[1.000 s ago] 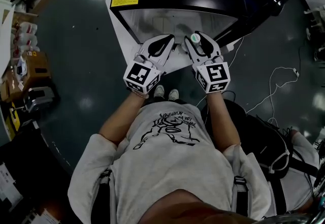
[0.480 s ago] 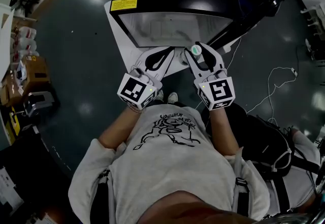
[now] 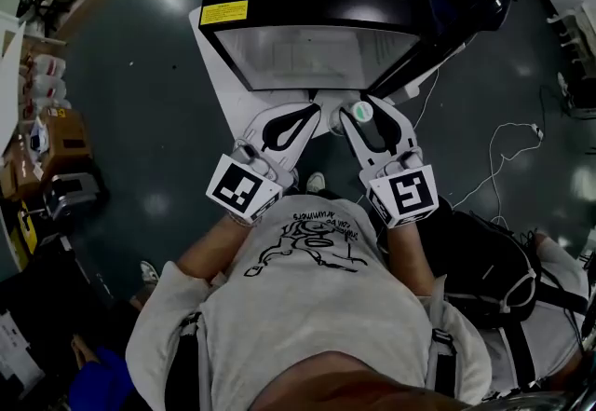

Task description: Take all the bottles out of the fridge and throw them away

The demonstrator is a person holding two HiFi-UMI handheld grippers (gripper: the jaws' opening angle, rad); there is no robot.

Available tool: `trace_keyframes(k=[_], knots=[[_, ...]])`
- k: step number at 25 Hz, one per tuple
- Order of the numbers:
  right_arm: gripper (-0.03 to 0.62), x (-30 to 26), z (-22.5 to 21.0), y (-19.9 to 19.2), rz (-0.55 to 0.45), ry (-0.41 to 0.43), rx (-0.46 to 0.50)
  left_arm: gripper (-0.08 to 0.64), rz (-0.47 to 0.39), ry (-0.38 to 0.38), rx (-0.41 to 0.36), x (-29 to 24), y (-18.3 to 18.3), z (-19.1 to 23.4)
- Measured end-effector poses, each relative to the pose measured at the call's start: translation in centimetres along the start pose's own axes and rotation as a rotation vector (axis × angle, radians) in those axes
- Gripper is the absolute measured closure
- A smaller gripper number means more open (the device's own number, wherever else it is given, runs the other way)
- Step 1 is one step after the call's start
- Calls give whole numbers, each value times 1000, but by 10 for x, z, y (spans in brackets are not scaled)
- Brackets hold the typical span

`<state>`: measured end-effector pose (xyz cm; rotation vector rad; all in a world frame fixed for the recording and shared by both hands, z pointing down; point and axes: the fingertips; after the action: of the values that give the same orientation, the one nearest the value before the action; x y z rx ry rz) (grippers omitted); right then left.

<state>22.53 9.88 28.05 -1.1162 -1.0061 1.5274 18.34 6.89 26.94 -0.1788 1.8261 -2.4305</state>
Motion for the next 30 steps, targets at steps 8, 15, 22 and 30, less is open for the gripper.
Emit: trace_keyframes(k=[8,15,22,30], knots=[[430,20,3,12,-13,2,17,552,-16,3,-2,6,4,-17],[430,27,6,13,-33,42,20,552,-24,48,-5,10,-1,-21],[430,33,17,16,-40,104,32,552,-37,99,2,19,-3,-33],[430,27,43,21,-48,165,39,552,-48,146,16,38,-8,-32]])
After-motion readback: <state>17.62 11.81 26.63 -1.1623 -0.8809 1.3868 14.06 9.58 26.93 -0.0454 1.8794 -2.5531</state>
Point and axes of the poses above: the fingertips, and each gripper's own axes: x backward along the fingers, z to its left, y out of its top, and after that the axes turned 12 degrees about x, right-handed
